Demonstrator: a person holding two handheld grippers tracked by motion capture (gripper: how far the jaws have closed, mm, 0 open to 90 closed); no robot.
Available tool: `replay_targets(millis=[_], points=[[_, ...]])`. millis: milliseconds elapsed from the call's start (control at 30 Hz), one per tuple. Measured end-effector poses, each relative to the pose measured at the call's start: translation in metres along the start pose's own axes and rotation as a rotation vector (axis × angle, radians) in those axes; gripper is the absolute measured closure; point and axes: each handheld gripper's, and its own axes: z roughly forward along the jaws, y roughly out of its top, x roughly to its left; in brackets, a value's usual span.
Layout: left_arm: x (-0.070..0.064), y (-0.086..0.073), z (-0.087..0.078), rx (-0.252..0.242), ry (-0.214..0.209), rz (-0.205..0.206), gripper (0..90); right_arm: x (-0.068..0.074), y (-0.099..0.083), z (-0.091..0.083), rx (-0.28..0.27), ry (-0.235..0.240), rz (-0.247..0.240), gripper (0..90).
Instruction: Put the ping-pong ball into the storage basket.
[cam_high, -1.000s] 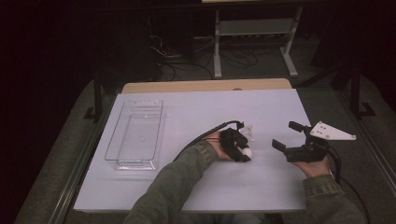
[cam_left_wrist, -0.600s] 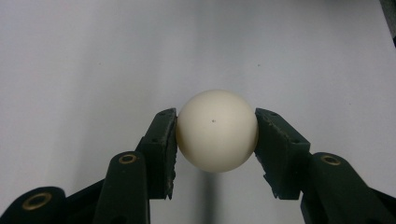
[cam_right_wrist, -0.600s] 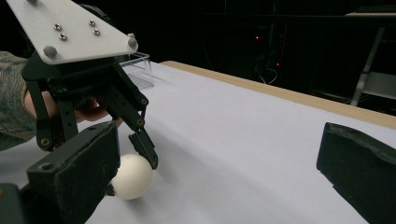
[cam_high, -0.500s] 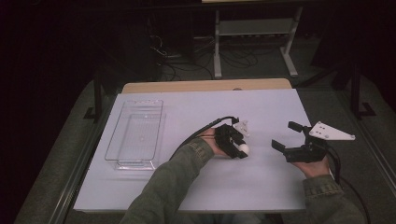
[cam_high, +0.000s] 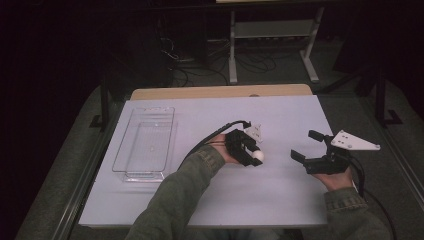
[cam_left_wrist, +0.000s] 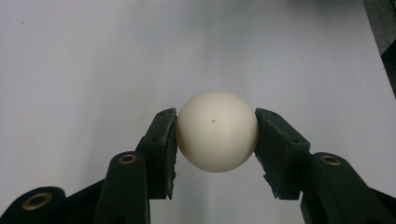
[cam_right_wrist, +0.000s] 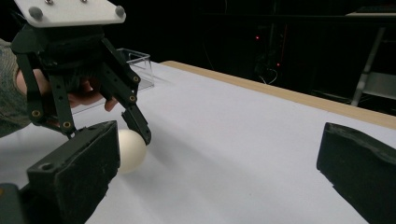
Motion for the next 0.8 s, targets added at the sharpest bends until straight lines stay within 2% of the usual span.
replay_targets(millis=[433, 633, 800], points=[[0.006, -0.009, -0.031, -0.019, 0.056, -0.023, 50.7, 0.000, 0.000, 0.000, 0.001, 0.001, -0.002, 0.0], [0.006, -0.013, -0.041, -0.019, 0.069, -0.034, 50.7, 0.001, 0.000, 0.000, 0.004, 0.002, -0.004, 0.0], [0.005, -0.016, -0.049, -0.015, 0.061, -0.038, 50.7, 0.001, 0.000, 0.000, 0.005, 0.002, -0.006, 0.0]])
